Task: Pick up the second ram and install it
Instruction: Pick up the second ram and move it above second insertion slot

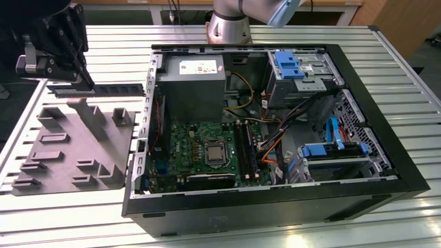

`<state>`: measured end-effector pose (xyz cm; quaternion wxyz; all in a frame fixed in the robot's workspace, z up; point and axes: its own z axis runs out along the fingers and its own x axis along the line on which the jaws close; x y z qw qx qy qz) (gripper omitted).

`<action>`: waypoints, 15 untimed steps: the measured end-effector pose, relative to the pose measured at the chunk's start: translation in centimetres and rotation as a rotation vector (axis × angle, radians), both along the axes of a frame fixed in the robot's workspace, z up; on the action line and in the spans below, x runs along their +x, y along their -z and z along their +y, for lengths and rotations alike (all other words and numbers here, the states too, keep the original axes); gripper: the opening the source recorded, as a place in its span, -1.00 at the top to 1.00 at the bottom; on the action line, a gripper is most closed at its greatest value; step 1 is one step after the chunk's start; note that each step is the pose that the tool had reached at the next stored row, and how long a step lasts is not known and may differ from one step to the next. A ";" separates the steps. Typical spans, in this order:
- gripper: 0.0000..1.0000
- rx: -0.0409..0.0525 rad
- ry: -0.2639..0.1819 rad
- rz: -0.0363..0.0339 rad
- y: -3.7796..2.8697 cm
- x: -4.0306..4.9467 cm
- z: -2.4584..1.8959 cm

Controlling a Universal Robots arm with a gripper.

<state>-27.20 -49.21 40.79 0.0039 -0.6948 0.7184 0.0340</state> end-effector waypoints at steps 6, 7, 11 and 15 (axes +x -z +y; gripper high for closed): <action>0.76 0.0000 0.000 0.0000 0.00 0.52 0.04; 0.76 0.0000 0.000 0.0000 0.00 0.62 0.05; 0.76 0.0000 0.000 0.0000 0.00 1.00 0.08; 0.76 0.0000 0.000 0.0000 0.00 1.35 0.12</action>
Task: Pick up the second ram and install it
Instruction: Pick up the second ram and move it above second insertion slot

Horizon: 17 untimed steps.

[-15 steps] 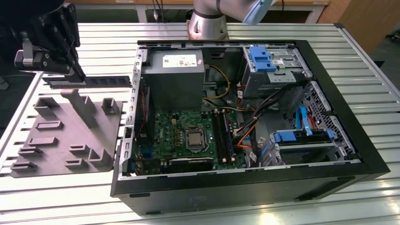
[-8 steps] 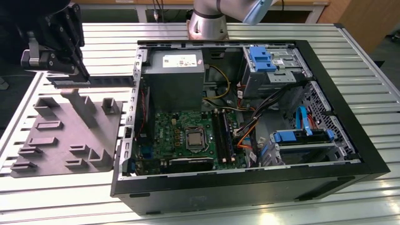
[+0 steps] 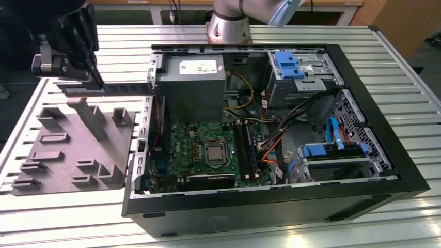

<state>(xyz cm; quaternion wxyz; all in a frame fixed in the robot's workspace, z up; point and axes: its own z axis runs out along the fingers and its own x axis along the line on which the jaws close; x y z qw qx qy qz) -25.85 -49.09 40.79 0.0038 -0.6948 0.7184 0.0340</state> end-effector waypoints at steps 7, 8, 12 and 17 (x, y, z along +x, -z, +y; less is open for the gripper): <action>0.76 0.0000 0.000 0.0000 0.00 0.74 0.09; 0.76 0.0000 0.000 -0.0001 0.00 0.84 0.10; 0.76 0.0000 0.000 -0.0001 0.00 1.19 0.14; 0.76 0.0001 0.000 -0.0001 0.01 1.44 0.21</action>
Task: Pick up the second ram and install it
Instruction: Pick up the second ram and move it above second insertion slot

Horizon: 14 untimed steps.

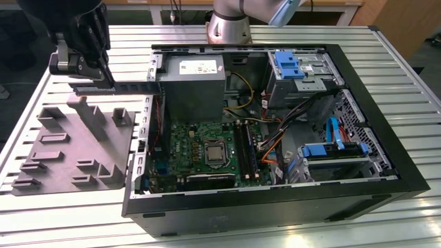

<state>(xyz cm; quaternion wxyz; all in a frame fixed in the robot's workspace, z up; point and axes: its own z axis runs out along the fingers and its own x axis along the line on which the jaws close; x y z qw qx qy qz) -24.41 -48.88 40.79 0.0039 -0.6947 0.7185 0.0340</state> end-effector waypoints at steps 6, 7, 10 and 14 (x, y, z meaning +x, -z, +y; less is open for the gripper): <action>0.76 0.0000 0.000 0.0000 0.00 0.46 0.16; 0.76 0.0000 0.000 0.0000 0.00 0.56 0.19; 0.76 0.0000 0.000 0.0000 0.00 0.93 0.29; 0.76 -0.0001 0.000 0.0000 0.00 1.41 0.42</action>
